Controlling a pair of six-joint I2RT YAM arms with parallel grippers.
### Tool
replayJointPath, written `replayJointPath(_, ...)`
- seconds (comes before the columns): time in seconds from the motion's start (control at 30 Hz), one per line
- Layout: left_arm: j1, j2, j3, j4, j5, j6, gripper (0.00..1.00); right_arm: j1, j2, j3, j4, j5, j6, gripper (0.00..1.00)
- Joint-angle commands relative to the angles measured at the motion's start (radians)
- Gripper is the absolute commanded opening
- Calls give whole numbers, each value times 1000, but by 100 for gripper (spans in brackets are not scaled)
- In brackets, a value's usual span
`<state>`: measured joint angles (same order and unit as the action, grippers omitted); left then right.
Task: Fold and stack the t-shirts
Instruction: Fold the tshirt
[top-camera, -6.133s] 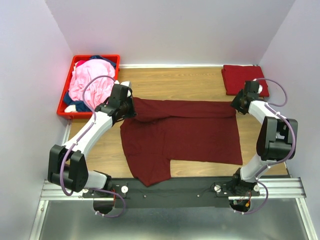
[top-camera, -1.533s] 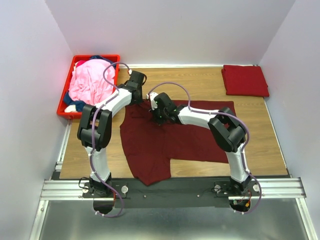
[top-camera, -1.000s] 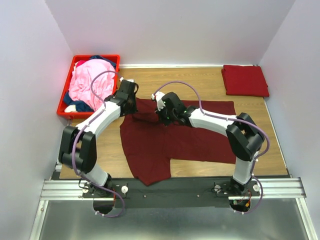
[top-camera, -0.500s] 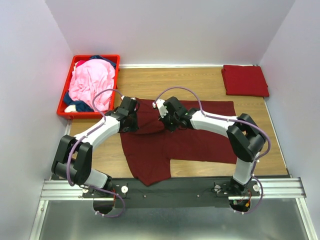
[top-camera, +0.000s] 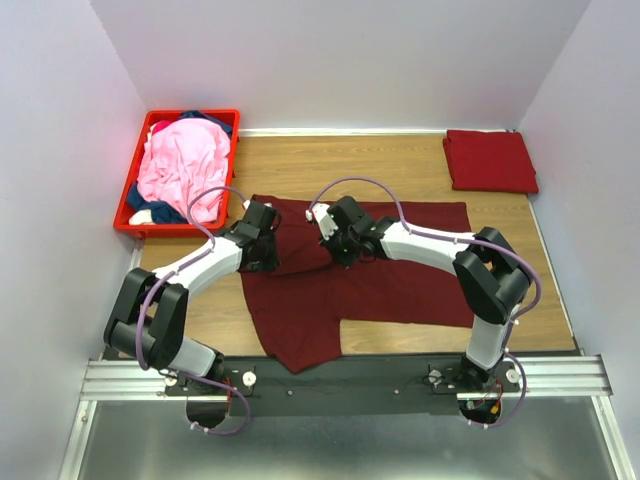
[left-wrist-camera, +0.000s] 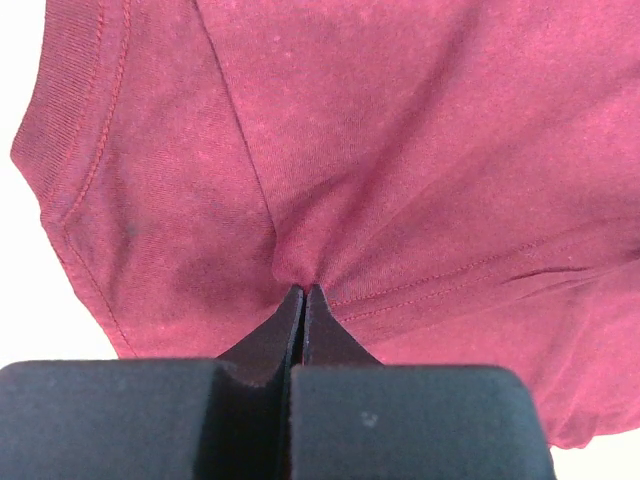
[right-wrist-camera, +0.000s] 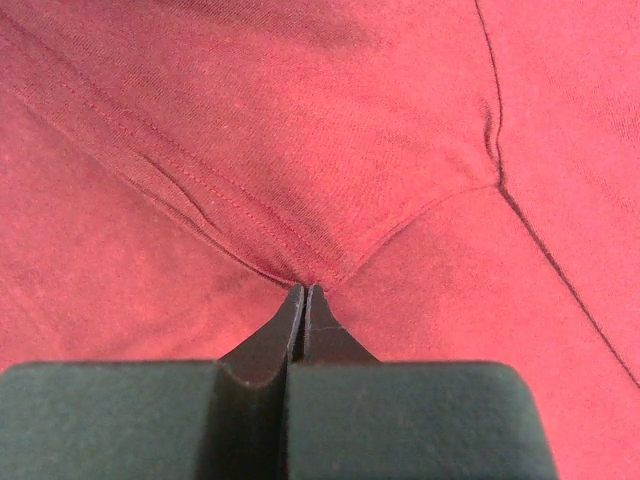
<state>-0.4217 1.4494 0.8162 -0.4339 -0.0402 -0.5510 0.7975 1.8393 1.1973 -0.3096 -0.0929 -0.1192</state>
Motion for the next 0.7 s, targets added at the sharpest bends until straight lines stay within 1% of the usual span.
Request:
replayJointPath(0.0,-11,3,-20,18,-4,-20,1,3,11,5,-52,2,-23,2)
replayJointPath(0.2,-19,23,-29,37,-3,-20,4,3,8,7,-66,15,-34,2)
replayJointPath(0.33,-25,25,-40,40,3,-24,10,3,14,7,-74,2,-34,6)
replayJointPath(0.4,-25,11,-45,40,5,-27,14,3,18,11,-85,-13,-30,16)
replayJointPath(0.43,-26,-1,-42,38,2,-30,21,5,17,18,-89,-21,-22,23)
replayJointPath(0.53,-25,-23,-28,29,-3,-35,27,3,5,28,-92,-5,7,31)
replayJointPath(0.57,-26,-35,-6,14,-10,-35,29,2,-8,38,-92,11,22,37)
replayJointPath(0.6,-25,-41,9,6,-15,-32,30,-4,-15,41,-92,19,29,40)
replayJointPath(0.63,-26,-47,27,-12,-32,-29,35,-9,-23,50,-94,27,36,41)
replayJointPath(0.67,-25,-55,69,-23,-41,-24,36,-17,-31,56,-94,44,50,45)
